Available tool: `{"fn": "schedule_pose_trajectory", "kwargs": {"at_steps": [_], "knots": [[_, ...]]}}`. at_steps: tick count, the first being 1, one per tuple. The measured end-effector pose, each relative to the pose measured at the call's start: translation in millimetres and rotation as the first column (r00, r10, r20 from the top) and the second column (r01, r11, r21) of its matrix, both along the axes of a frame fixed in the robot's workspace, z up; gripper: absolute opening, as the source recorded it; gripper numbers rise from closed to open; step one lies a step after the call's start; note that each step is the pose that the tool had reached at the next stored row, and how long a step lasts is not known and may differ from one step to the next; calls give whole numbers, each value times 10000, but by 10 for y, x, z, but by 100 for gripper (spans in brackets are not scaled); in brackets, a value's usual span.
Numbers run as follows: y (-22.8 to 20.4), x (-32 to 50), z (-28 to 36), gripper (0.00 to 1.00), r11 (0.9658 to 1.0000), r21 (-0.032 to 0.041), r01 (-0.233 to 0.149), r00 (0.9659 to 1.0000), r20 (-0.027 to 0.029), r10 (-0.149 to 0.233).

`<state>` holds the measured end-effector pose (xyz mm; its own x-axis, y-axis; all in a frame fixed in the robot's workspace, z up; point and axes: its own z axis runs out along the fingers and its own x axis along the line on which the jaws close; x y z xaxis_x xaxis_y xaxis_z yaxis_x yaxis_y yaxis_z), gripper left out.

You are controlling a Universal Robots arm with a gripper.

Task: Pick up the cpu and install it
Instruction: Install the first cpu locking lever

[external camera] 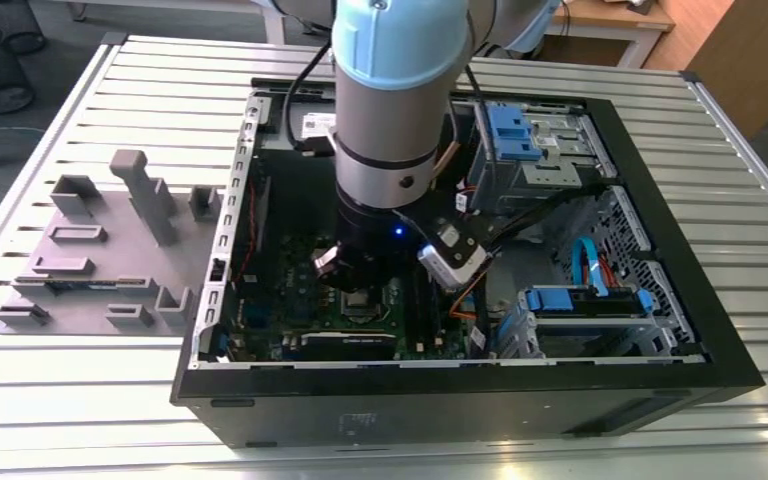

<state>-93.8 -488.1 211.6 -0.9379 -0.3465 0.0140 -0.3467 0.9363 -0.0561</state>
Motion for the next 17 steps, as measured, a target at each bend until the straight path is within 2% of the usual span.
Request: {"fn": "schedule_pose_trajectory", "kwargs": {"at_steps": [4, 9, 10, 17], "knots": [[1, -32, 18, 11, 10000, 2, 2, 10000, 17, -2], [1, -33, 191, 11, 10000, 1, 4, 10000, 20, -4], [1, -33, 204, 11, 10000, -1, 4, 10000, 21, -4], [1, -33, 210, 11, 10000, 1, 3, 10000, 23, -3]]}}
